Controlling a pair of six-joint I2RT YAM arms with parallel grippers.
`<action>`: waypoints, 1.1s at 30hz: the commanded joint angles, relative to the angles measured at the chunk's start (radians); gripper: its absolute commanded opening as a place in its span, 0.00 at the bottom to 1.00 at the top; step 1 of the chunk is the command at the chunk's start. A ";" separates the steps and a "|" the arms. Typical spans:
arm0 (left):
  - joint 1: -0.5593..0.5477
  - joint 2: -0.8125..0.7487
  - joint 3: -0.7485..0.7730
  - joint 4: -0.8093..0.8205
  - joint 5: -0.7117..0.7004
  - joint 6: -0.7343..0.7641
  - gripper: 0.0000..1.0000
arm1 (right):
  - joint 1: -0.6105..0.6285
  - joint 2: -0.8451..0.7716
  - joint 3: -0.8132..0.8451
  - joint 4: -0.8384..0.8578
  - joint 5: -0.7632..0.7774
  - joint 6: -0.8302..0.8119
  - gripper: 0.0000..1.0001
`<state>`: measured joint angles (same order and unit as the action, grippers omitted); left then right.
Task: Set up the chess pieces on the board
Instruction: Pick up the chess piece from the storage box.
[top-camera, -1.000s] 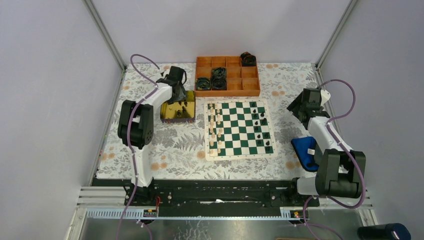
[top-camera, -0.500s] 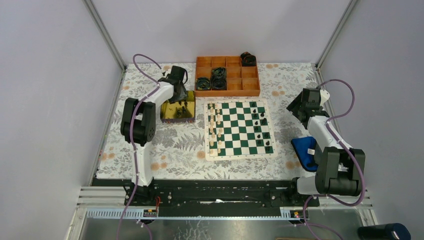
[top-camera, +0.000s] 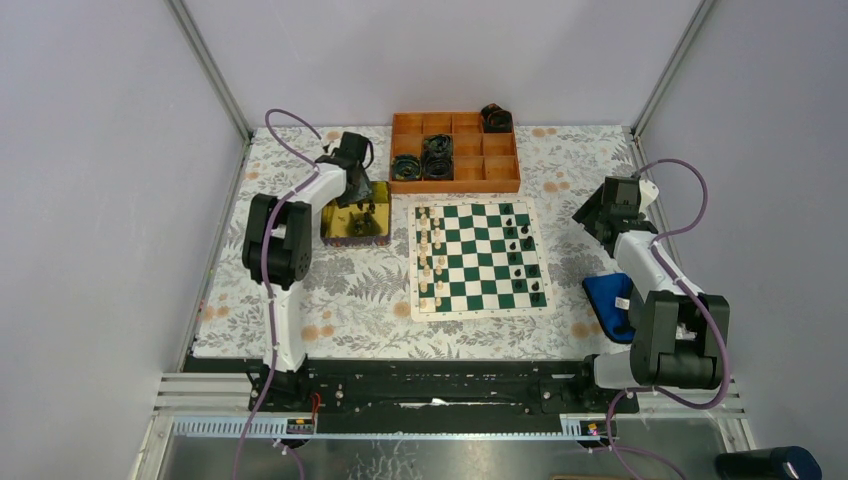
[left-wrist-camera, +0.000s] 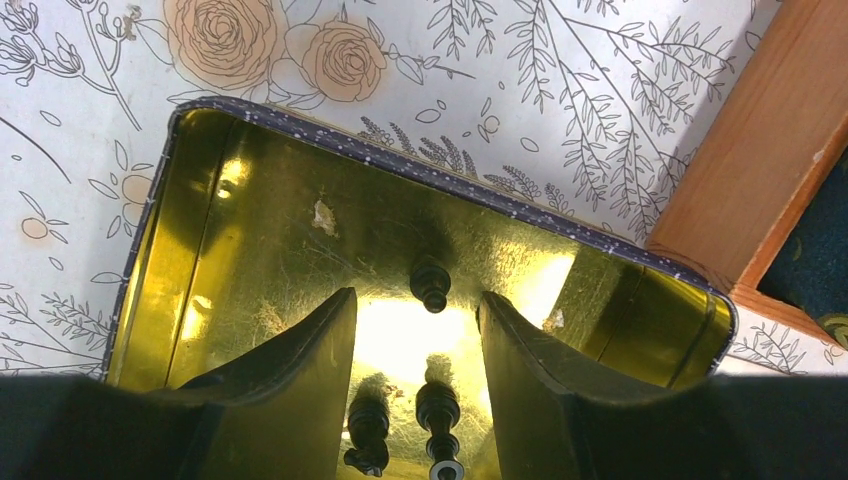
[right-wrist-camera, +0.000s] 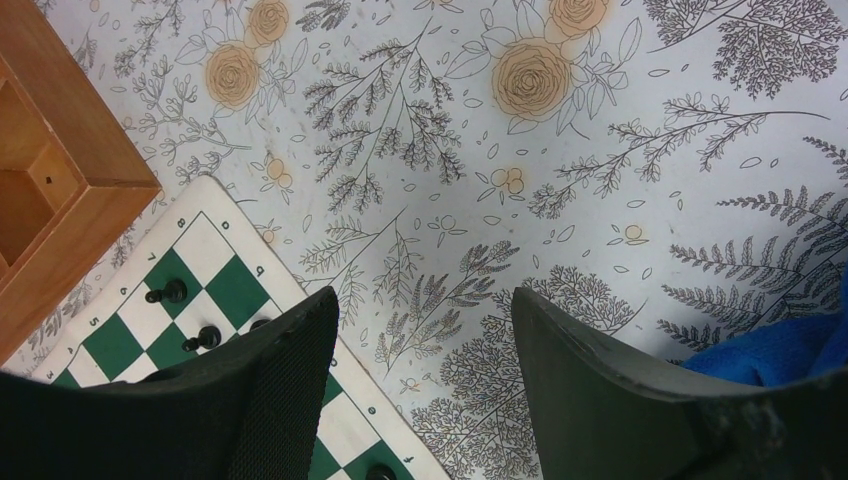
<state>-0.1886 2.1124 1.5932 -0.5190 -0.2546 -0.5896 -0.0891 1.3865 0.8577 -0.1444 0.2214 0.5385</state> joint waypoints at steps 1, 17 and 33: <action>0.014 0.013 0.034 0.015 -0.008 0.013 0.55 | -0.006 0.008 0.030 0.027 0.004 -0.011 0.71; 0.028 0.041 0.042 0.016 0.014 0.012 0.43 | -0.006 0.016 0.033 0.031 0.005 0.000 0.71; 0.031 0.031 0.011 0.014 0.007 0.003 0.09 | -0.005 0.015 0.029 0.034 0.003 0.005 0.72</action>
<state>-0.1684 2.1483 1.6081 -0.5133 -0.2348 -0.5896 -0.0891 1.3983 0.8589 -0.1440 0.2214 0.5392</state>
